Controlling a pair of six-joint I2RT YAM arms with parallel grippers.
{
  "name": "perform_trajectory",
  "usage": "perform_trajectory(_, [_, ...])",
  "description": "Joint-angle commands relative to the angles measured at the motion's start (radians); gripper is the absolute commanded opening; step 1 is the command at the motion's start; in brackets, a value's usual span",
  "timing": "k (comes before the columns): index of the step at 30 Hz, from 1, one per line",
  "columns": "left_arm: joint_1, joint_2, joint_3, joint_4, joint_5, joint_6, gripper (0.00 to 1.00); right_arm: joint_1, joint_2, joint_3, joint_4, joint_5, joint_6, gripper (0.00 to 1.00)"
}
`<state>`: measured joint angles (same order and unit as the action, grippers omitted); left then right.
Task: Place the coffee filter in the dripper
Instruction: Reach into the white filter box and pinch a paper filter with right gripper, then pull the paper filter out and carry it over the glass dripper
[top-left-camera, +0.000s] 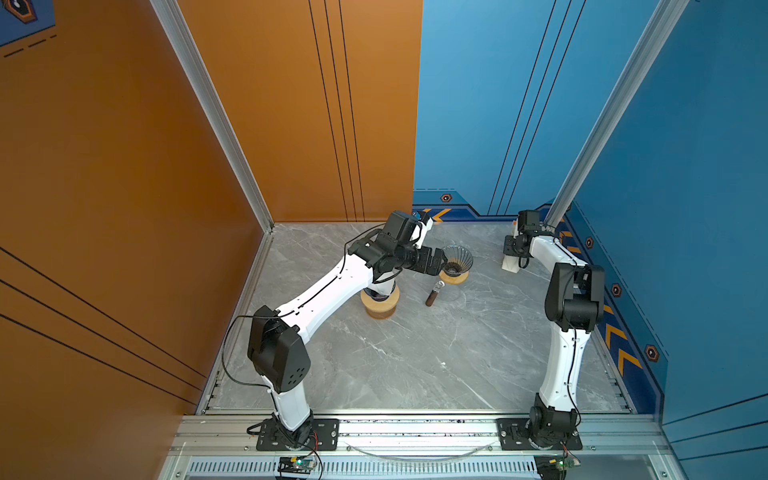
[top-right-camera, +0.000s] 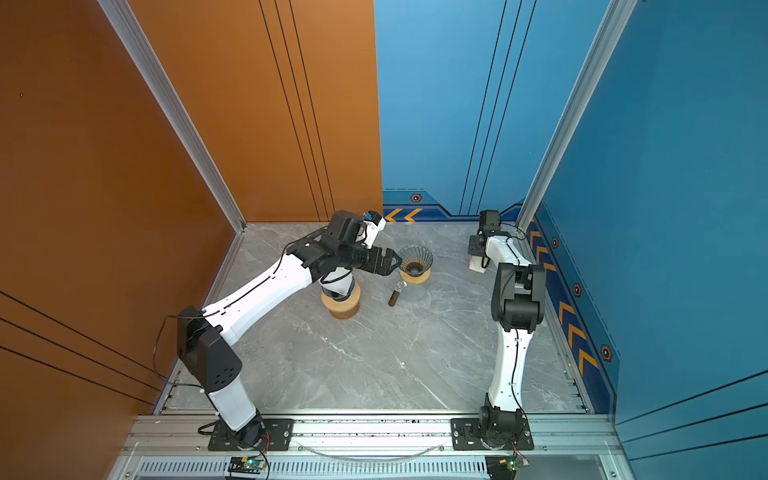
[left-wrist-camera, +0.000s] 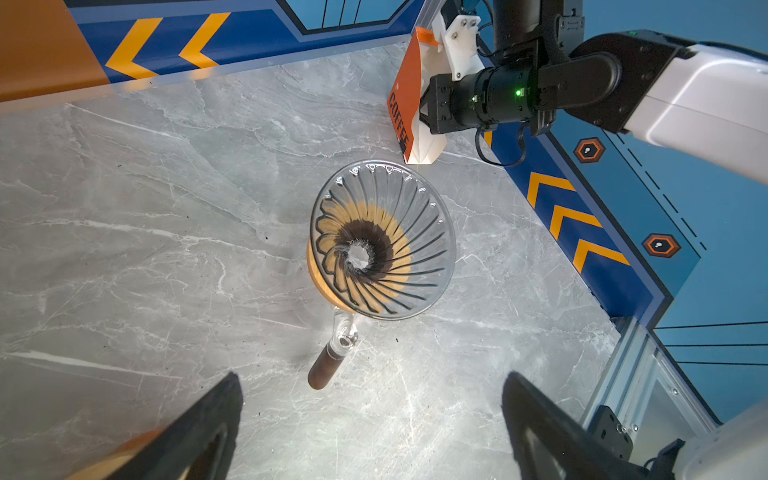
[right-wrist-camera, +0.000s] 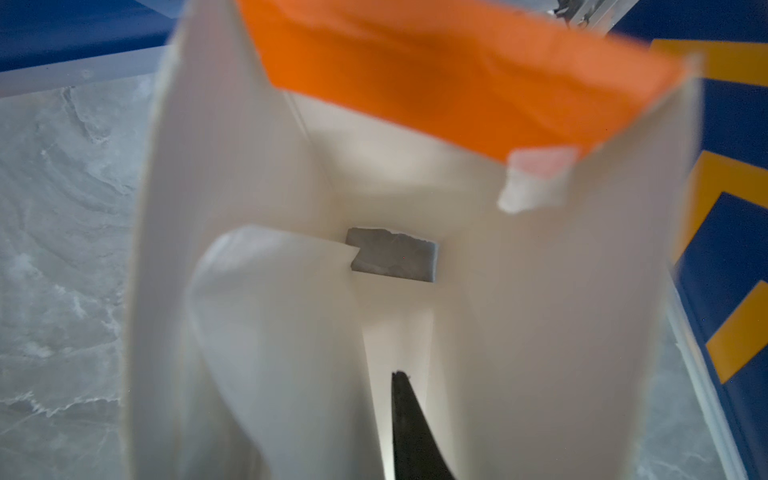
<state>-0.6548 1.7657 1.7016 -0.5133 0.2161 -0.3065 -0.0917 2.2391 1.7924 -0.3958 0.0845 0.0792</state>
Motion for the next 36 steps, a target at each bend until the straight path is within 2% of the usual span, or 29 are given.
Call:
perform_trajectory(1, [0.005,-0.026,0.012,-0.011,-0.007,0.008,0.98,-0.003,0.013,0.028,0.017,0.026,0.014,0.13])
perform_trajectory(8, [0.007,-0.024,0.012,-0.014,-0.009,0.001,0.98,-0.006,0.008,0.026,0.028,0.012,0.014,0.00])
perform_trajectory(28, [0.007,-0.017,0.026,-0.013,0.002,0.000,0.98,-0.002,-0.213,-0.142,0.026,0.012,0.014,0.00])
perform_trajectory(36, [0.004,-0.011,0.038,-0.013,0.012,0.000,0.98,0.000,-0.260,-0.150,-0.023,-0.006,0.024,0.00])
